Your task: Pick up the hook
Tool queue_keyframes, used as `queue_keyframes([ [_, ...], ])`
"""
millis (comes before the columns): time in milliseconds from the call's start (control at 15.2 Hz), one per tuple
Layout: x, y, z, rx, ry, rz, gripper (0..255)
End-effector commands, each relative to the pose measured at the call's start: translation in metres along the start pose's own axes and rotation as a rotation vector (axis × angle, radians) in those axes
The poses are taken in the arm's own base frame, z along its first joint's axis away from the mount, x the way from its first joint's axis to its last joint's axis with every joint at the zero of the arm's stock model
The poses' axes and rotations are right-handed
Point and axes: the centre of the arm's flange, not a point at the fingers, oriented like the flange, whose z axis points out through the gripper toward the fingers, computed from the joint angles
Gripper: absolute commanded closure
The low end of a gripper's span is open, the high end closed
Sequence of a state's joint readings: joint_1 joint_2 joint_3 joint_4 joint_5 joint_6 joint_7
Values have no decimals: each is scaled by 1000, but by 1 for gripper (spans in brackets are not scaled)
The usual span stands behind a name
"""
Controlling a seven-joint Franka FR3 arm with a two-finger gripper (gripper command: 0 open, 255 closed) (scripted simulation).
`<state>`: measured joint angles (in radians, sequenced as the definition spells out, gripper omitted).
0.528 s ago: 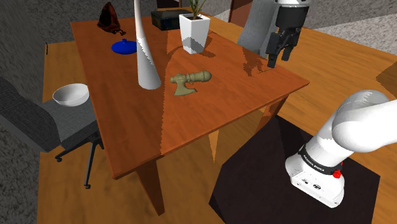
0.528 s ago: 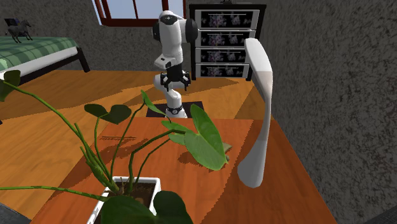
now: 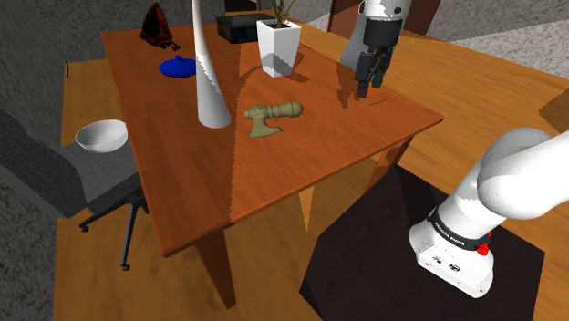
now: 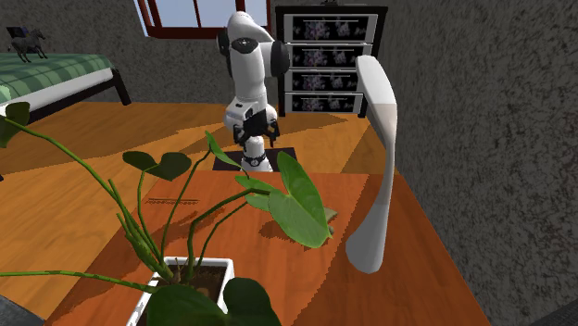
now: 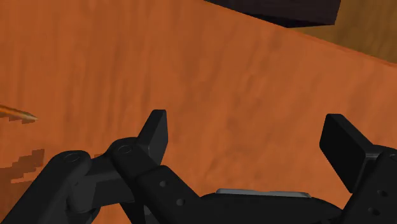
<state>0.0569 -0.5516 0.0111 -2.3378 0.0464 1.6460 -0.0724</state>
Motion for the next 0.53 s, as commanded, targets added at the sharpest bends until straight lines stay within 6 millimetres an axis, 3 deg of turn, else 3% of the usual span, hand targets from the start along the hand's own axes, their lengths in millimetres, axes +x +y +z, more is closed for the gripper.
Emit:
queue_keyframes([
  [0,29,-3,5,5,5,-62,0],
  [462,116,-15,27,21,18,-269,0],
])
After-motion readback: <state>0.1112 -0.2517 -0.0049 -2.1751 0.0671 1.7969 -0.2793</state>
